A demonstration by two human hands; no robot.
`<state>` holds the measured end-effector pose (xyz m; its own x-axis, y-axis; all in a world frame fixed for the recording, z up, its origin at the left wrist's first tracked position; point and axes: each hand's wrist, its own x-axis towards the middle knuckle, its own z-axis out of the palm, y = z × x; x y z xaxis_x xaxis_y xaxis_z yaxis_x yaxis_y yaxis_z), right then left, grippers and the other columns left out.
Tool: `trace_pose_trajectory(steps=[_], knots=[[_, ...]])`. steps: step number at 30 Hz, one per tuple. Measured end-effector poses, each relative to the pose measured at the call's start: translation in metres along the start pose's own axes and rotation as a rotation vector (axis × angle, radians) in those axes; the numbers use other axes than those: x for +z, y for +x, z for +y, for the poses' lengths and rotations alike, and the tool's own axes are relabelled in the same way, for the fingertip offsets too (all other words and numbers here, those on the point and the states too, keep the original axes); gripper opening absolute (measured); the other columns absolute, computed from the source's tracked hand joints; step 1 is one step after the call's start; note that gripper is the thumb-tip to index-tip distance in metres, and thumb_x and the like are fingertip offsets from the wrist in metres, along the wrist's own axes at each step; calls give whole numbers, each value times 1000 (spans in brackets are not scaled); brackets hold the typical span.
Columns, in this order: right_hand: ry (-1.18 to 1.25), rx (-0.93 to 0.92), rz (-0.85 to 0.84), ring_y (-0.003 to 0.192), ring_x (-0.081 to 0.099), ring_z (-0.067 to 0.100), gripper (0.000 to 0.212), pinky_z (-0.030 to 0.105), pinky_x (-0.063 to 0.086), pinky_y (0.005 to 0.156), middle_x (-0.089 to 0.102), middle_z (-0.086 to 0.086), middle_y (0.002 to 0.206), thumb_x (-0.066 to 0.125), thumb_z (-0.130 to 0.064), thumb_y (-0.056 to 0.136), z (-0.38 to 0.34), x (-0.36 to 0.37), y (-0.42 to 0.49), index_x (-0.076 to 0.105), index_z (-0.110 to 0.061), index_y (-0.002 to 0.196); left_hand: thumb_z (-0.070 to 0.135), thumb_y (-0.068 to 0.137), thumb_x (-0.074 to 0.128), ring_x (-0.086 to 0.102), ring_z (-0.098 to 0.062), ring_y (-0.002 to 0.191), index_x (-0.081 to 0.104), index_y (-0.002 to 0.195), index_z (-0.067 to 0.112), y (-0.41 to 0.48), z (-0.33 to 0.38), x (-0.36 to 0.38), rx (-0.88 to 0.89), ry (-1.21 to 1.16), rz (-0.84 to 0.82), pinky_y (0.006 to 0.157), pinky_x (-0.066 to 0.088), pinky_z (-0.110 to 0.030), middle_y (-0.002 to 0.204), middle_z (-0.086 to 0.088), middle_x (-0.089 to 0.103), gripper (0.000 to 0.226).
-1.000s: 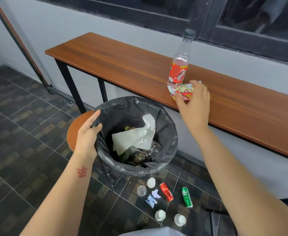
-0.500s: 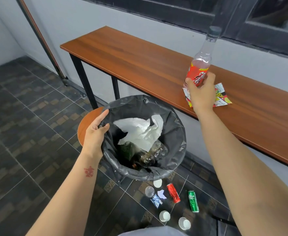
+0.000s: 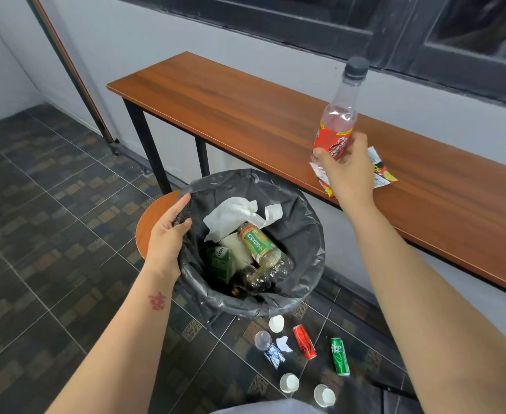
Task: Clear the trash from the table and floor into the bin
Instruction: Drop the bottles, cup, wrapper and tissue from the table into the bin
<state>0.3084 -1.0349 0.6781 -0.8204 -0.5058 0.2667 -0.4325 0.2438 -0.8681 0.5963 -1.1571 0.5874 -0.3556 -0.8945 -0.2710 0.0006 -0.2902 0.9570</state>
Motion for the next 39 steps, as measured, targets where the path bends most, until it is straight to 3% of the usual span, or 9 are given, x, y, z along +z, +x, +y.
trace_pose_trajectory(steps=[5,9,15,19,26,35,39], knots=[[27,-63,-113,88,65,13,45,41,53,83,64,-14,94,74,-40,79,-19,8,-40,45,-21,109,7,101,51,44,-25,139,67,118,53,-4,1,2,-2,-2,10,111,38,-54,147,9,51,51],[96,-92,-220,92,65,10,46,42,54,84,66,-12,102,73,-46,79,-30,24,-77,47,-26,111,6,101,51,45,-25,137,68,117,52,-7,2,3,11,-3,18,111,38,-53,146,9,52,52],[66,-79,-430,104,59,-6,52,20,48,89,63,-18,118,74,-45,80,-16,46,-118,46,-32,123,3,101,51,36,-21,144,68,119,50,-16,12,7,-2,11,43,115,34,-51,150,11,46,53],[-138,-68,-523,109,62,11,54,34,52,92,63,-10,121,70,-47,83,9,58,-133,43,-31,127,1,101,50,32,-19,145,64,127,42,-22,19,11,1,25,67,118,30,-44,151,11,43,50],[-672,-243,-580,121,51,25,59,37,45,98,55,4,131,62,-48,88,39,70,-135,40,-24,136,6,101,52,33,-19,144,62,128,45,-22,21,13,-3,68,92,115,30,-45,151,12,43,48],[-869,-375,-643,129,41,26,59,38,32,110,47,4,139,59,-44,91,42,90,-132,40,-22,142,8,101,53,35,-18,144,61,131,43,-18,22,8,-1,74,99,116,32,-44,152,12,43,47],[-851,-415,-620,150,10,25,66,41,8,122,19,4,161,40,-54,97,41,79,-128,24,-23,153,7,101,52,33,-18,145,60,132,42,-18,23,7,3,78,90,117,30,-43,151,13,43,48]])
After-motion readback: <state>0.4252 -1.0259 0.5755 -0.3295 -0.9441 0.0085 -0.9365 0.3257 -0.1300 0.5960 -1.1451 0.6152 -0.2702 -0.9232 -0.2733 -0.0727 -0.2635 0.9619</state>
